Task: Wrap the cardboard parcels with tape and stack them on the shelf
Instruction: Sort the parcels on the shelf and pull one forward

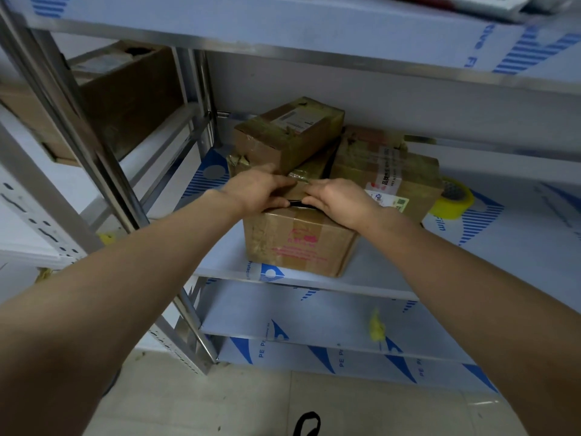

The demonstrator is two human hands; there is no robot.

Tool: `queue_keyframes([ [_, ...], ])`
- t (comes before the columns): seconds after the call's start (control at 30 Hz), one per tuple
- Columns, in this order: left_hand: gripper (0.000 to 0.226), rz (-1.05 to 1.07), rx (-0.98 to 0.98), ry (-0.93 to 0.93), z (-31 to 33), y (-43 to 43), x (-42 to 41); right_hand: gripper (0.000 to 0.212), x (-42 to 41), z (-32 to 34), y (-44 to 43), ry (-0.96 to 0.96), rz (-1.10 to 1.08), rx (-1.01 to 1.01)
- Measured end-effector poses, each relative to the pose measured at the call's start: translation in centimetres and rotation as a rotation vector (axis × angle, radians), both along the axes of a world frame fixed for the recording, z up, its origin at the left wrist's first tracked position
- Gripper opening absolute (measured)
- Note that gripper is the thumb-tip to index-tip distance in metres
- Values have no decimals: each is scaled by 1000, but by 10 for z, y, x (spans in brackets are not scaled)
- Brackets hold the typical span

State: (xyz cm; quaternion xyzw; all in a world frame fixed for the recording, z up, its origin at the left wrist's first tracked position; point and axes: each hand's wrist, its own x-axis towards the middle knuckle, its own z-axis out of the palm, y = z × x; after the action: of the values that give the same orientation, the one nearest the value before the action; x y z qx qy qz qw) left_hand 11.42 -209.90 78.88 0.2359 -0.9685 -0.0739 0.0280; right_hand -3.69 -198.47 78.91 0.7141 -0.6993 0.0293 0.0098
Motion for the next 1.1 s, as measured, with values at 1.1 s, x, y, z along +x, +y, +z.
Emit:
queue_keyframes([
  [1.1,44,27,-92,-84,-1,6,0,47,-4,26,29,-121,-279,88],
])
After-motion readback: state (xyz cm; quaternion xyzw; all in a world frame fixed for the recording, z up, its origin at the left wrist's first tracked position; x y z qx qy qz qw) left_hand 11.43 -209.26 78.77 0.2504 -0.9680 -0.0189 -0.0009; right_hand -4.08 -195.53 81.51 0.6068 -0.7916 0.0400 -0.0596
